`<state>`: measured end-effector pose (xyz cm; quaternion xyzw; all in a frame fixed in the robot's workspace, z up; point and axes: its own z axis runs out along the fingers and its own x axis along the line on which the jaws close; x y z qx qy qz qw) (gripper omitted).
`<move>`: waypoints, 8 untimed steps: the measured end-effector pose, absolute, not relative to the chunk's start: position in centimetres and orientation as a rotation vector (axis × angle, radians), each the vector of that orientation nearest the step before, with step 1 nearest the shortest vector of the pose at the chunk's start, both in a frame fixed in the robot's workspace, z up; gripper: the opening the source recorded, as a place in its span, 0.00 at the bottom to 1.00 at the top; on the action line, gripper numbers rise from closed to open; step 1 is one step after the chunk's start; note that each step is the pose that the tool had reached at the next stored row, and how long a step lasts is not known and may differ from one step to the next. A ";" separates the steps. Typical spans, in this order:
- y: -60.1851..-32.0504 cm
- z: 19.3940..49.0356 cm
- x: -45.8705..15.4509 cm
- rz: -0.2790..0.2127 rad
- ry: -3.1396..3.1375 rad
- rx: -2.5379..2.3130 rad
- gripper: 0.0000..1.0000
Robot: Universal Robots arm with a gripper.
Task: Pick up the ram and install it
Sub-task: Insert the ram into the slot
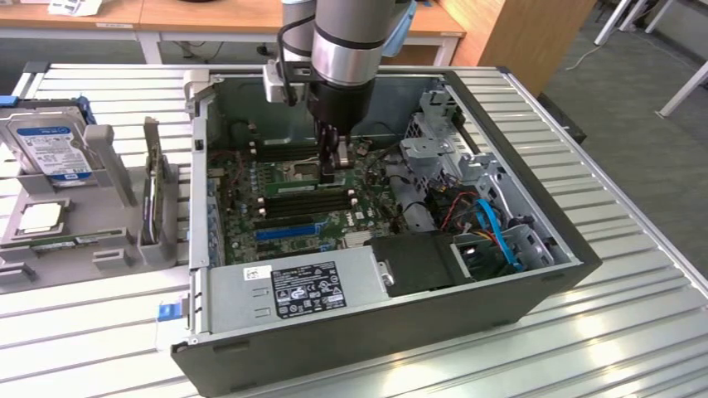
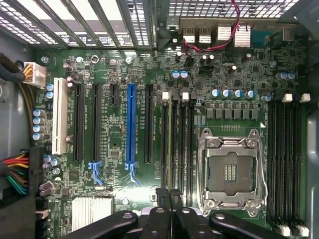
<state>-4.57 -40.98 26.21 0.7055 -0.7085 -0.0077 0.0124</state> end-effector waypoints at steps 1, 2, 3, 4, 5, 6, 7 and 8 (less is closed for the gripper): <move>-41.0 26.1 -4.6 -0.024 -2.208 2.199 0.12; -41.0 26.0 -4.6 -0.024 -2.208 2.199 0.12; -41.0 26.0 -4.6 -0.024 -2.208 2.199 0.12; -41.0 25.9 -4.6 -0.024 -2.208 2.199 0.12; -41.0 25.8 -4.6 -0.024 -2.208 2.199 0.12; -41.0 25.7 -4.6 -0.024 -2.209 2.199 0.12; -41.0 25.7 -4.6 -0.024 -2.208 2.199 0.12; -41.0 25.6 -4.6 -0.024 -2.209 2.199 0.12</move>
